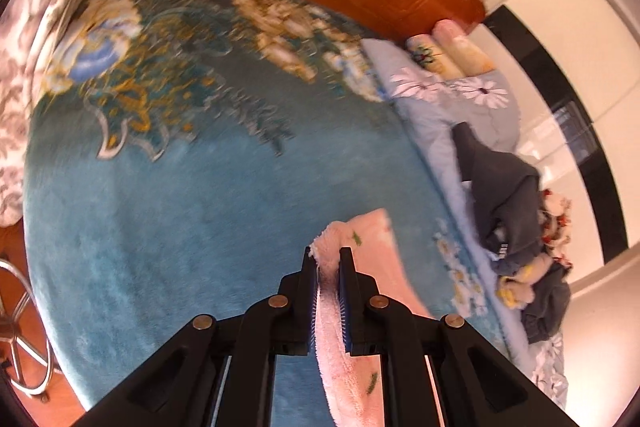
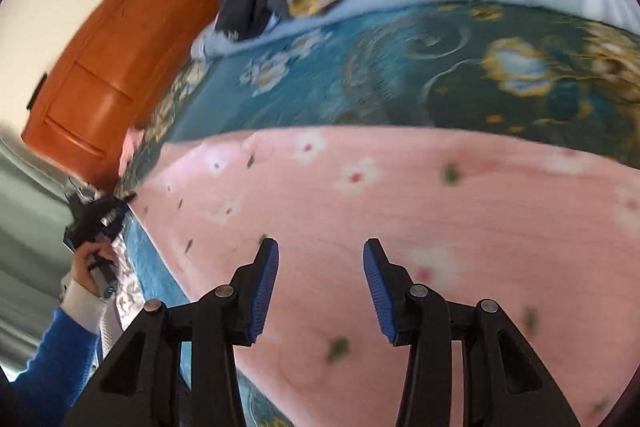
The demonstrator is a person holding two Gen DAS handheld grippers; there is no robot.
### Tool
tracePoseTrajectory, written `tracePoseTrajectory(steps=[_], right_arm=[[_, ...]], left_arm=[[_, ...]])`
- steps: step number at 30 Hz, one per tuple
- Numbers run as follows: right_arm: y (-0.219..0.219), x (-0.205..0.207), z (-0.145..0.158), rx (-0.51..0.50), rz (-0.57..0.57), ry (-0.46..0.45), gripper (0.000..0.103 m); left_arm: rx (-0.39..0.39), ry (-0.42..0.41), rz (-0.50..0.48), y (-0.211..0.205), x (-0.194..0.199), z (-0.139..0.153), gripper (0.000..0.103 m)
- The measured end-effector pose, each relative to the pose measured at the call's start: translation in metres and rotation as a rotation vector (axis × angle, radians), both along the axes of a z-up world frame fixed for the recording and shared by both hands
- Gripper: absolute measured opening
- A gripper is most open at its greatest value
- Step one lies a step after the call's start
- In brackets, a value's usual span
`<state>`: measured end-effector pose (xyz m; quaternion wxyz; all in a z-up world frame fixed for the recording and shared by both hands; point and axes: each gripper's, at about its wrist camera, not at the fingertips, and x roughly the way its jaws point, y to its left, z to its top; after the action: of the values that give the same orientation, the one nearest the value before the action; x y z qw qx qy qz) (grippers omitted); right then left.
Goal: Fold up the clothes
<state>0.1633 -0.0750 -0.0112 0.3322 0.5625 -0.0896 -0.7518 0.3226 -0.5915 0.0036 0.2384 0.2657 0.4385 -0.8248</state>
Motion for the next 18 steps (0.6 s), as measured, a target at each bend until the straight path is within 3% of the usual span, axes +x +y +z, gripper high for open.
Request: tracePoseTrajectory(steps=[4, 7, 10, 14, 18], right_arm=[[-0.023, -0.003, -0.022, 0.053, 0.015, -0.038, 0.046], [-0.018, 0.000, -0.016, -0.013, -0.009, -0.029, 0.046], [-0.024, 0.001, -0.009, -0.139, -0.003, -0.046, 0.046], [-0.061, 0.001, -0.020, -0.145, 0.044, -0.099, 0.046], [-0.074, 0.003, -0.035, -0.129, 0.045, -0.131, 0.046]], left_arm=[[-0.078, 0.053, -0.066, 0.018, -0.008, 0.039, 0.010], [-0.121, 0.083, -0.111, 0.031, -0.016, 0.060, 0.010], [-0.147, 0.056, -0.096, 0.034, -0.024, 0.066, 0.010], [-0.128, 0.043, -0.087, 0.037, -0.022, 0.064, 0.010], [-0.203, 0.088, -0.178, 0.068, -0.022, 0.087, 0.010]])
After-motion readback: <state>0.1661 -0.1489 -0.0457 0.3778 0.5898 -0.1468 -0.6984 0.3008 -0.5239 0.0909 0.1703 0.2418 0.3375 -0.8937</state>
